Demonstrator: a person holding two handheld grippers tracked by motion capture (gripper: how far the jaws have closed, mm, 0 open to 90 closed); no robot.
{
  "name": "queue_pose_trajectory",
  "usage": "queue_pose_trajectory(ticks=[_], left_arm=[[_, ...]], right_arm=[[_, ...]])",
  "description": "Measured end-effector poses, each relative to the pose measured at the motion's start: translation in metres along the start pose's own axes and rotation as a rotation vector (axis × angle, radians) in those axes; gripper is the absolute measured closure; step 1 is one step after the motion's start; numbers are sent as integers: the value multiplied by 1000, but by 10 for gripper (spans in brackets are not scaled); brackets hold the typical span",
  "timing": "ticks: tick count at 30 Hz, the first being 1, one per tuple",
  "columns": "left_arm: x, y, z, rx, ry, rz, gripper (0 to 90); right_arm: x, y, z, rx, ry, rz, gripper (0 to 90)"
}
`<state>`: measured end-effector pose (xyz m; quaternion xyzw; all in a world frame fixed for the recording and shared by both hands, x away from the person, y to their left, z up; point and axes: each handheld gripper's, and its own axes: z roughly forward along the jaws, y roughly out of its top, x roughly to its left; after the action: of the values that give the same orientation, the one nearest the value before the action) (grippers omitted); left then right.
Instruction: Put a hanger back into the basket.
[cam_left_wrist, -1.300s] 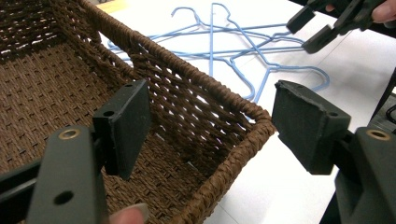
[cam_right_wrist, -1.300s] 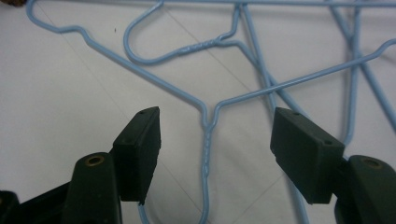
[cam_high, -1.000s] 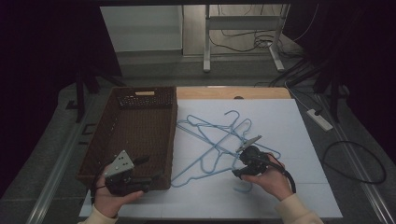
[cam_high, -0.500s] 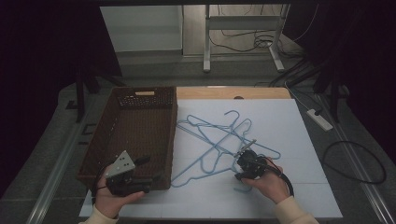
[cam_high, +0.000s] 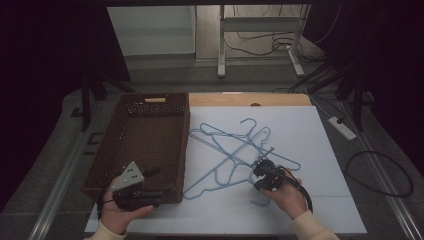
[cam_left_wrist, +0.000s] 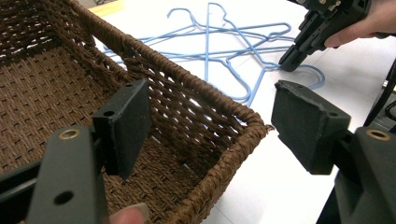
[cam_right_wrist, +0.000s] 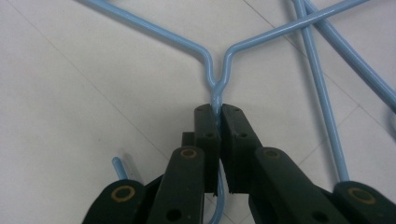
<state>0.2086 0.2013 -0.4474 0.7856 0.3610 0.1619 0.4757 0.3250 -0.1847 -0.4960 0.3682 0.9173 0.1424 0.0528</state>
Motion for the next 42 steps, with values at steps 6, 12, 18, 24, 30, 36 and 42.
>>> queue_pose_trajectory(ticks=[6,12,18,24,30,36,42], left_arm=[[1,1,-2,-7,3,-2,283],[-2,3,-3,-11,2,7,283],[-3,4,-4,-13,3,8,284],[-4,6,-4,-15,2,14,284],[-9,12,-5,-17,-3,17,285],[-17,24,2,-3,-17,19,290],[-27,35,13,13,-42,36,292]], right_arm=[[1,1,-2,8,-5,-10,859],[1,1,-9,-14,-8,-14,860],[-2,1,-19,-43,-7,-14,859],[-2,1,-21,-44,-7,-18,859],[-2,1,-24,-42,-6,-24,860],[-1,1,-28,-44,-5,-31,859],[-1,1,-31,-51,-2,-30,859]])
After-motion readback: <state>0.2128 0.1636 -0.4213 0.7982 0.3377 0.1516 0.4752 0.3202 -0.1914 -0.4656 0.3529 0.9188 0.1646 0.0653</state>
